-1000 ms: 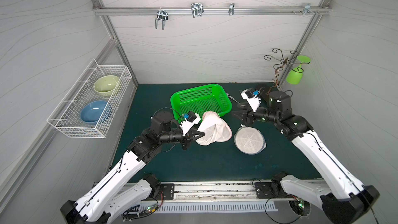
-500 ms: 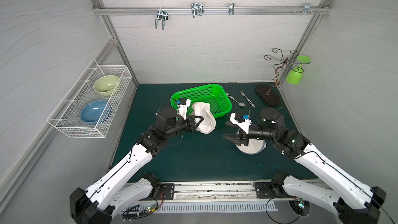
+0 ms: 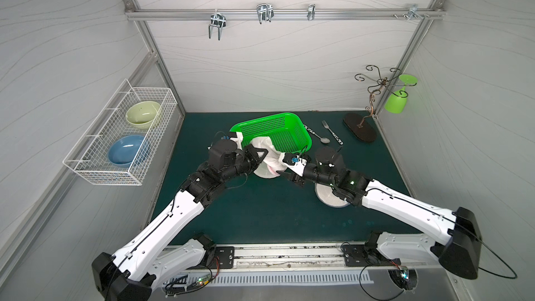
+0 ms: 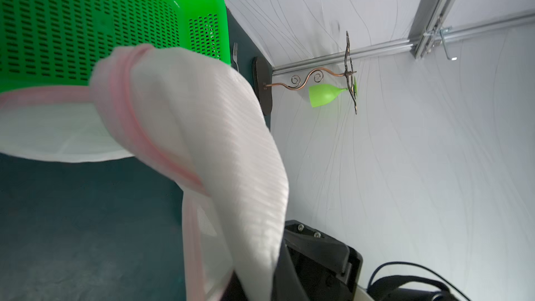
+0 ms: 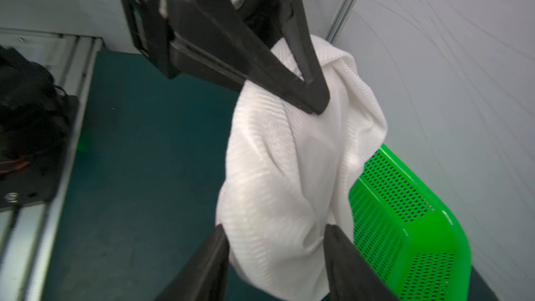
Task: Turn the laundry bag inside out
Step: Turn over the laundry bag.
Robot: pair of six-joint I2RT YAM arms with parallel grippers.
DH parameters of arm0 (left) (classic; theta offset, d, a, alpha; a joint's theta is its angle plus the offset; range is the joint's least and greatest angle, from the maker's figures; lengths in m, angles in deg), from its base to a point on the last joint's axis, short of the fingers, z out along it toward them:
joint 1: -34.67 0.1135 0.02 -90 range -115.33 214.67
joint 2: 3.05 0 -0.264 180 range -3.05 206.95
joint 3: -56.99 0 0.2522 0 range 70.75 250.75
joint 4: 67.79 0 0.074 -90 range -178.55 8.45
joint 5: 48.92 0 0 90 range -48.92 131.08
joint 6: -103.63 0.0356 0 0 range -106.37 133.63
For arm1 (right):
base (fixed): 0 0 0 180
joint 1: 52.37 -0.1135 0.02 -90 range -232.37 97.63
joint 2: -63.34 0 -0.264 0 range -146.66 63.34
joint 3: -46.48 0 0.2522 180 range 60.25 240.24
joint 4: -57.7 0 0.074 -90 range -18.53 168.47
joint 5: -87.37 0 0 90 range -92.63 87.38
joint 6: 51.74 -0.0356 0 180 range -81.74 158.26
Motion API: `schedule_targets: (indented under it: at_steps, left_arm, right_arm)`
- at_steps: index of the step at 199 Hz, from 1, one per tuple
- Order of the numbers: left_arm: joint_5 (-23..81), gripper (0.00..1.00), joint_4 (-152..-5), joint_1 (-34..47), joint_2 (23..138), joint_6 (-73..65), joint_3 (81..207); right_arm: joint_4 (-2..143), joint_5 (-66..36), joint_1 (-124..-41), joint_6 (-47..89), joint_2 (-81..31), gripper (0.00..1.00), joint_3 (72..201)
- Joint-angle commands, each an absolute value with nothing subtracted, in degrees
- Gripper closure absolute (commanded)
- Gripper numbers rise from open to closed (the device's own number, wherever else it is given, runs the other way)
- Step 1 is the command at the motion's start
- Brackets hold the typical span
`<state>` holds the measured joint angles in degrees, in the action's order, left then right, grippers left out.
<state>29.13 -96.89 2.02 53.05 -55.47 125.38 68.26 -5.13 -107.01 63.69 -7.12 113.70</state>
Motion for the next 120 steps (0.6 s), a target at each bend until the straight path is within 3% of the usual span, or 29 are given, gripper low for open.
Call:
schedule_targets:
  at_steps: [1, 29, 51, 70, 97, 112, 120]
  left_arm:
    - [29.2, 1.00, -95.5, 2.2, 53.2, -63.1, 128.4]
    - [28.1, 1.00, -96.0, 2.3, 53.3, -66.0, 128.8]
    - [27.9, 1.00, -94.5, 2.3, 52.7, -67.1, 128.3]
    - [28.5, 0.77, -90.6, 2.3, 51.7, -66.1, 127.0]
    - [32.7, 0.41, -87.1, 2.2, 48.3, -60.0, 125.5]
    - [35.8, 0.28, -86.2, 2.3, 45.0, -48.7, 125.7]
    - [36.2, 0.26, -86.3, 2.3, 43.1, -39.3, 126.2]
  right_arm:
    - [59.7, 3.4, -107.2, 67.7, -9.4, 0.54, 114.0]
    - [54.1, 7.0, -107.2, 68.9, -11.5, 0.69, 113.8]
    - [51.8, 8.3, -107.2, 69.1, -11.5, 0.87, 114.0]
    - [51.9, 7.2, -107.1, 68.3, -10.7, 1.00, 114.4]
    - [55.5, 4.2, -104.1, 62.6, -8.1, 1.00, 114.8]
    - [58.2, 2.0, -101.3, 59.3, -5.4, 1.00, 114.0]
    - [59.1, 0.4, -99.6, 57.6, -3.5, 1.00, 113.4]
